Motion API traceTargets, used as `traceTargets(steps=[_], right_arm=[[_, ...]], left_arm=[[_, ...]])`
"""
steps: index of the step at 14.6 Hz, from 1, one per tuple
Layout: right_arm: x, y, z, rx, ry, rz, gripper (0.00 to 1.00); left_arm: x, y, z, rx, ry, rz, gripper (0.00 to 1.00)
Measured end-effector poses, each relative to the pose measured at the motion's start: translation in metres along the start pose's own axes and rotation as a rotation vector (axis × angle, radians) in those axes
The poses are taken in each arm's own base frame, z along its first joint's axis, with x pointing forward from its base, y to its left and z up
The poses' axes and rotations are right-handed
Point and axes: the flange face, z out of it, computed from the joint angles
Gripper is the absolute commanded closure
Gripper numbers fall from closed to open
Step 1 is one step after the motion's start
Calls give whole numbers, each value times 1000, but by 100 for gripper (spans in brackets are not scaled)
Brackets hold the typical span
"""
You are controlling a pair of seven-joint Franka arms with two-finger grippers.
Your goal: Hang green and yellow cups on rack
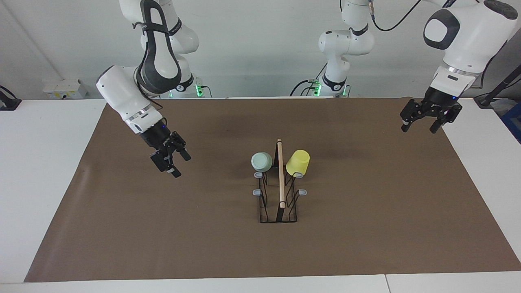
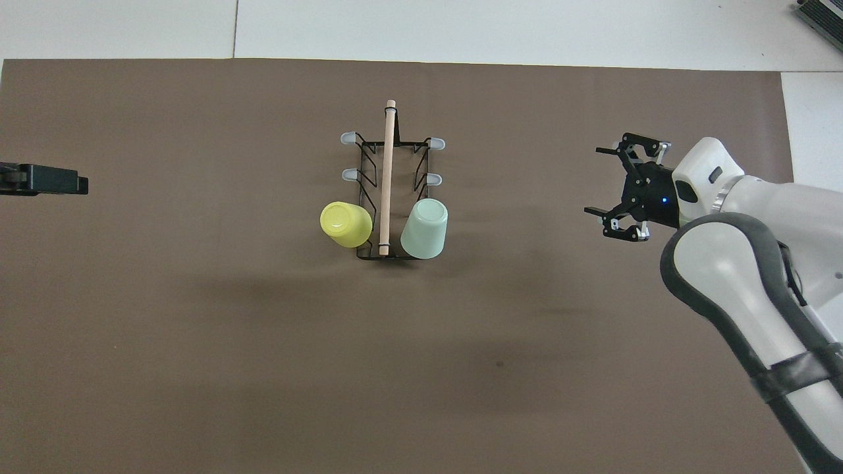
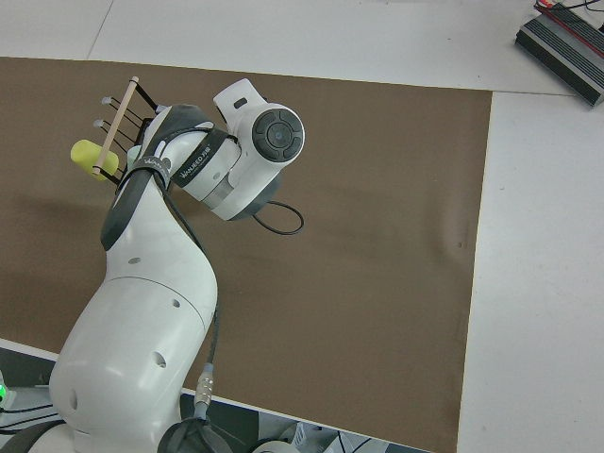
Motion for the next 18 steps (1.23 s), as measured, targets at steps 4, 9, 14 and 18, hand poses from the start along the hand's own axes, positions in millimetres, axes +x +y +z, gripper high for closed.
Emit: traceTargets(steps=[4,9,14,18], right_arm=[[-14,2,-8,88,-185,38,0],[-8,4,-33,111,-351,333,0],[9,-3,-46,72,-461,815,0],[44,-1,-67,32,-594,1187,0]], left_arm=[[-2,1,-8,10,-33,43,0],[-9,12,-17,6,-76,70,0],[-14,35,-31,6,-138,114,0],[-17,64,-39,37,-178,173,0]])
